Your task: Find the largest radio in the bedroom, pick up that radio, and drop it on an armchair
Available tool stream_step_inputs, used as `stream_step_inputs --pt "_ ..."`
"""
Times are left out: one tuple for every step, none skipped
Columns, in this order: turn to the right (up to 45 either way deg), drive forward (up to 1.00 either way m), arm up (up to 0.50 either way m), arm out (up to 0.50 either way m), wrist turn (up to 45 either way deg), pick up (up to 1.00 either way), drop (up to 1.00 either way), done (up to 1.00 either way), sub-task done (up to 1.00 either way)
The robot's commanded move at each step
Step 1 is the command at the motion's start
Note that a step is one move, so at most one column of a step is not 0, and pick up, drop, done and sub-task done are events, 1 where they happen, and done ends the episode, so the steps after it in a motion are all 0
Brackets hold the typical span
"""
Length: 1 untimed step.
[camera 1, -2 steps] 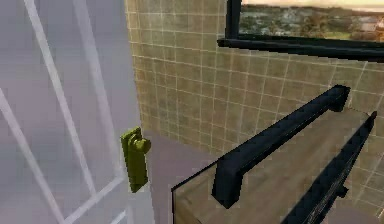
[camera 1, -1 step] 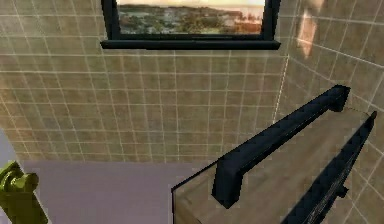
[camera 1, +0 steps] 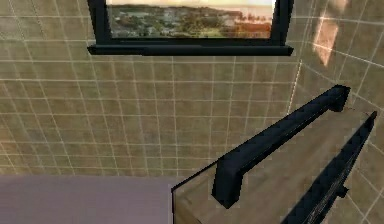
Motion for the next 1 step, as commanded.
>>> stream_step_inputs --pt "45.0 0.0 0.0 0.0 0.0 0.0 0.0 0.0 0.0"
